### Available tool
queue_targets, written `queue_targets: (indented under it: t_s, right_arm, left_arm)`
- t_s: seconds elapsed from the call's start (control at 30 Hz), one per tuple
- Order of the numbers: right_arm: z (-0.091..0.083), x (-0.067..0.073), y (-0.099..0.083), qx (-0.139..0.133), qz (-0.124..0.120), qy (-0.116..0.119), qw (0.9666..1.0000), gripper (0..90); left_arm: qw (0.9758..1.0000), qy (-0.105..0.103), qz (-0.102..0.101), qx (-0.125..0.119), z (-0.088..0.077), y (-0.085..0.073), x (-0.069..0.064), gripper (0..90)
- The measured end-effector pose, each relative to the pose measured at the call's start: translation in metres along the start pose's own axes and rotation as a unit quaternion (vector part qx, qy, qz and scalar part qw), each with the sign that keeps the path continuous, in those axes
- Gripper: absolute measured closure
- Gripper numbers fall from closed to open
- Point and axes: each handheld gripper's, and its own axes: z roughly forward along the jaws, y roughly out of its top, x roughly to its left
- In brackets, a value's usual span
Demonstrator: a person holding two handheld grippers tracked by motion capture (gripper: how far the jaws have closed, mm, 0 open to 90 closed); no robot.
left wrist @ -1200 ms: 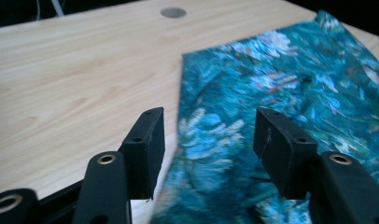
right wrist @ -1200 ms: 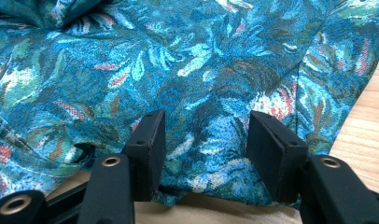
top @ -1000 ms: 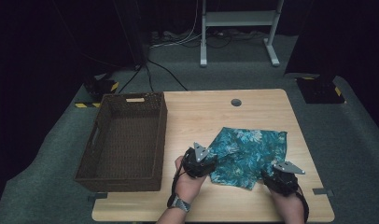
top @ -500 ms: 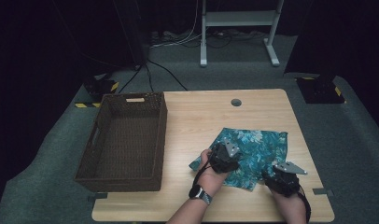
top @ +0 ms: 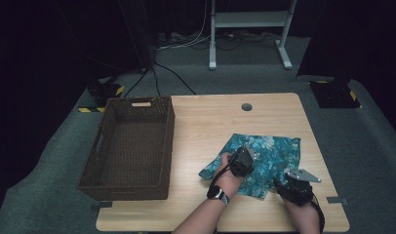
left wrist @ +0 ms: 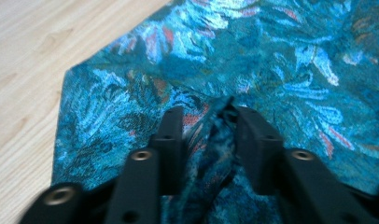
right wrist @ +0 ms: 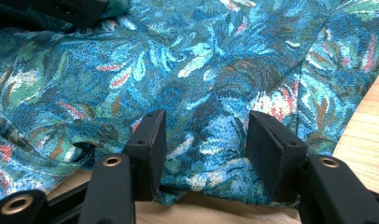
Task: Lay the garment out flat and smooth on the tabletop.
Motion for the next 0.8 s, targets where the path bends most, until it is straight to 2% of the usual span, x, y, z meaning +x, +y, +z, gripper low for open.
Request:
queue_targets:
  t_s: [0.03, 0.13, 0.2, 0.33, 0.53, 0.57, 0.6, 0.63, 0.8]
  right_arm:
    - [0.0, 0.0, 0.0, 0.0, 0.0, 0.0, 1.0, 47.9]
    - [0.0, 0.0, 0.0, 0.0, 0.0, -0.001, 1.0, 47.9]
    - [0.0, 0.0, 0.0, 0.0, 0.0, -0.001, 1.0, 47.9]
    - [0.0, 0.0, 0.0, 0.0, 0.0, -0.001, 1.0, 47.9]
    - [0.0, 0.0, 0.0, 0.0, 0.0, -0.001, 1.0, 47.9]
    - [0.0, 0.0, 0.0, 0.0, 0.0, -0.001, 1.0, 47.9]
    - [0.0, 0.0, 0.0, 0.0, 0.0, -0.002, 1.0, 47.9]
    - [0.0, 0.0, 0.0, 0.0, 0.0, -0.002, 1.0, 48.0]
    - [-0.001, 0.0, -0.001, 0.0, 0.001, -0.001, 1.0, 48.0]
  left_arm:
    - [1.0, -0.001, -0.003, -0.002, -0.001, 0.0, 0.001, 73.3]
    - [0.9999, -0.001, -0.005, -0.011, -0.007, 0.0, 0.007, 83.4]
    - [0.9998, 0.005, -0.009, -0.017, -0.013, 0.0, 0.014, 84.3]
    - [0.999, 0.016, -0.03, -0.03, -0.027, -0.002, 0.034, 84.5]
    - [0.9958, 0.043, -0.068, -0.044, -0.046, -0.012, 0.066, 84.5]
    - [0.9958, 0.043, -0.068, -0.044, -0.046, -0.012, 0.066, 84.5]
    - [0.9942, 0.05, -0.081, -0.049, -0.052, -0.016, 0.076, 84.5]
    - [0.9934, 0.053, -0.088, -0.051, -0.054, -0.017, 0.081, 84.4]
    - [0.9892, 0.08, -0.111, -0.052, -0.063, -0.025, 0.104, 83.1]
